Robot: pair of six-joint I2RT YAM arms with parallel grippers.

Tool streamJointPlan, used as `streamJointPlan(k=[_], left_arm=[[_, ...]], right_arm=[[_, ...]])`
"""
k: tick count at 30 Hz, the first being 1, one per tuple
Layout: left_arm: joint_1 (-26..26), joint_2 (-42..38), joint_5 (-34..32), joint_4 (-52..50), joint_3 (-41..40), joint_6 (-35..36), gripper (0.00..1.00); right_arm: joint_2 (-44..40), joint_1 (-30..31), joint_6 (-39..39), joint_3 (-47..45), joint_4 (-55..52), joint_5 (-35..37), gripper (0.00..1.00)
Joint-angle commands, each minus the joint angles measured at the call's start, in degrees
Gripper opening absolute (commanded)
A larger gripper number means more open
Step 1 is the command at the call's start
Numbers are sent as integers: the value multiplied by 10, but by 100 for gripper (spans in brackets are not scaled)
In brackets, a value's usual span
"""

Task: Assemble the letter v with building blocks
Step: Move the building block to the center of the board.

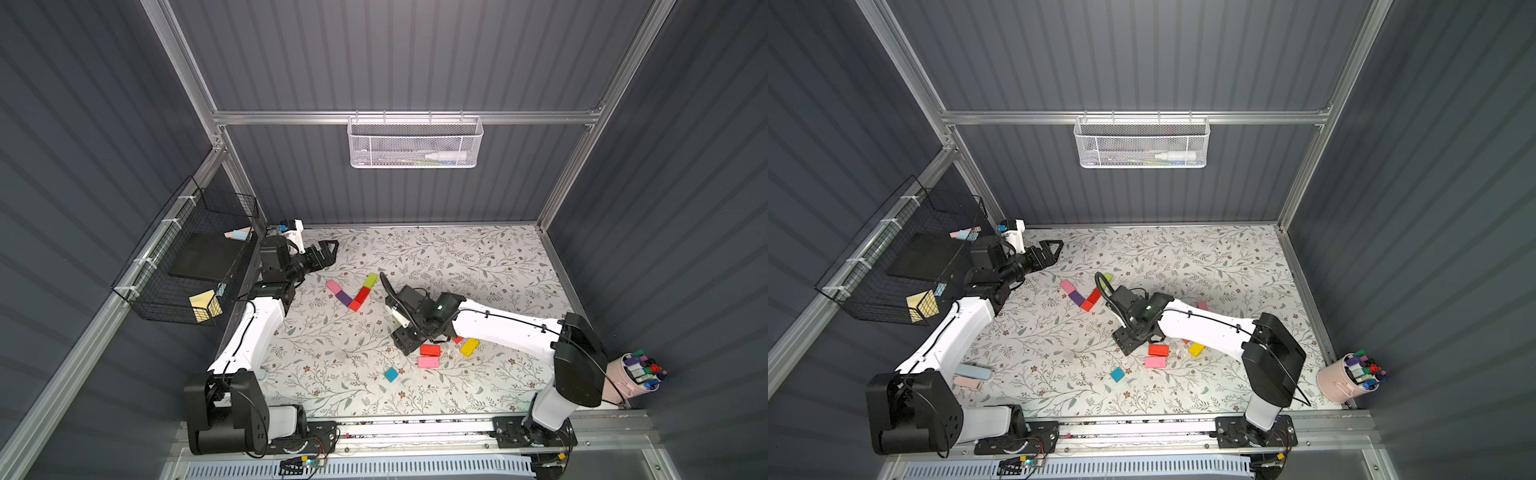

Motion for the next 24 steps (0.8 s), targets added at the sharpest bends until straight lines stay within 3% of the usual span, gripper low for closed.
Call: streamJointPlan(k=[1,3,11,13,16,24], left_arm=[[4,-3,4,5,-6,10,100],[3,-6,1,2,-5,12,99],[3,-6,1,-2,-2,16,100],[3,-5,2,-3,-1,17,100],[3,-6,1,-4,-2,17,100],[3,-8,-3,-2,-4,16,99]], right_arm=[[8,6,18,-4,-14,4,69],[-1,-2,36,-20,0,31,68],[-19,-82,81,-85,19,-3,63],[-22,-101,85,-94,19,-4,50],[-20,-135,94,-105,12,1,17],[32,-141,69,-100,16,4,5]])
